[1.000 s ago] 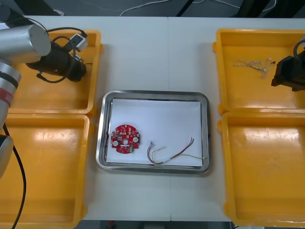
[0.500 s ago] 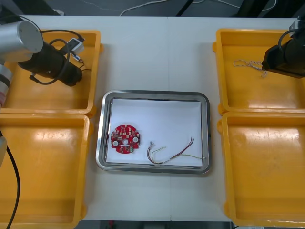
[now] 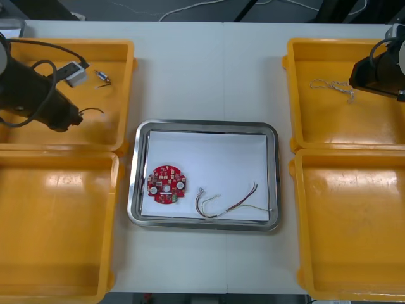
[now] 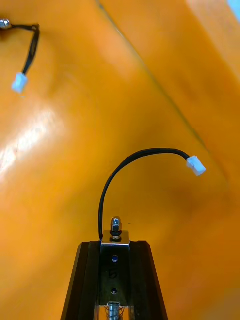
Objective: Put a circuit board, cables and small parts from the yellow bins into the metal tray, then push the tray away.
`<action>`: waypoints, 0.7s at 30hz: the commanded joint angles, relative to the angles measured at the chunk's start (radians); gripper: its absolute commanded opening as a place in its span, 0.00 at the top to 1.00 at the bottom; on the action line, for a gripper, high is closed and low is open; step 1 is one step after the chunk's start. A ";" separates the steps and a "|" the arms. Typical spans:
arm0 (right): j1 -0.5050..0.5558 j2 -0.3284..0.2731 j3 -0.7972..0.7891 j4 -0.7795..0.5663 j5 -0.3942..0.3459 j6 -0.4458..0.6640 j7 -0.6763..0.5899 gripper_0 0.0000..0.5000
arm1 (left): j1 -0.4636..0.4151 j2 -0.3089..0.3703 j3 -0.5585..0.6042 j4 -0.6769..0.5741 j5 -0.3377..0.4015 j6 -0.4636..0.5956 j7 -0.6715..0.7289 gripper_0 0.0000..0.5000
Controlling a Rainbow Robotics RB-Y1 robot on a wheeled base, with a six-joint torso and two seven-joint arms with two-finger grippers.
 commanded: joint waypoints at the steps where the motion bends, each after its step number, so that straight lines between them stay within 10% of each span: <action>1: -0.060 -0.006 0.020 0.062 0.013 -0.062 0.035 0.00 | 0.048 0.074 0.052 -0.254 -0.047 0.199 0.300 1.00; 21: -0.078 0.076 0.022 0.222 0.062 -0.225 0.068 0.00 | 0.136 0.031 -0.081 -0.723 0.005 0.275 0.984 1.00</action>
